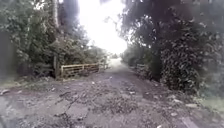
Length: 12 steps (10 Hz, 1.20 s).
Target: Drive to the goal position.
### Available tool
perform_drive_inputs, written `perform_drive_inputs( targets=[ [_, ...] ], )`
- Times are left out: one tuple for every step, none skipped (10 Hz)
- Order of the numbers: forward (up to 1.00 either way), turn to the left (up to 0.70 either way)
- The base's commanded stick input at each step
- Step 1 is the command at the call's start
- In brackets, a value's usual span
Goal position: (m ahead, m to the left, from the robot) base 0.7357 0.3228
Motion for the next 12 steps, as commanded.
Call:
perform_drive_inputs(
  targets=[
    [0.7, 0.0],
    [0.7, 0.0],
    [0.7, 0.0],
    [0.7, 0.0],
    [0.7, 0.0],
    [0.7, 0.0],
    [0.02, 0.0],
    [0.0, 0.0],
    [0.0, 0.0],
    [0.0, 0.0],
    [0.0, 0.0],
    [0.0, 0.0]
  ],
)
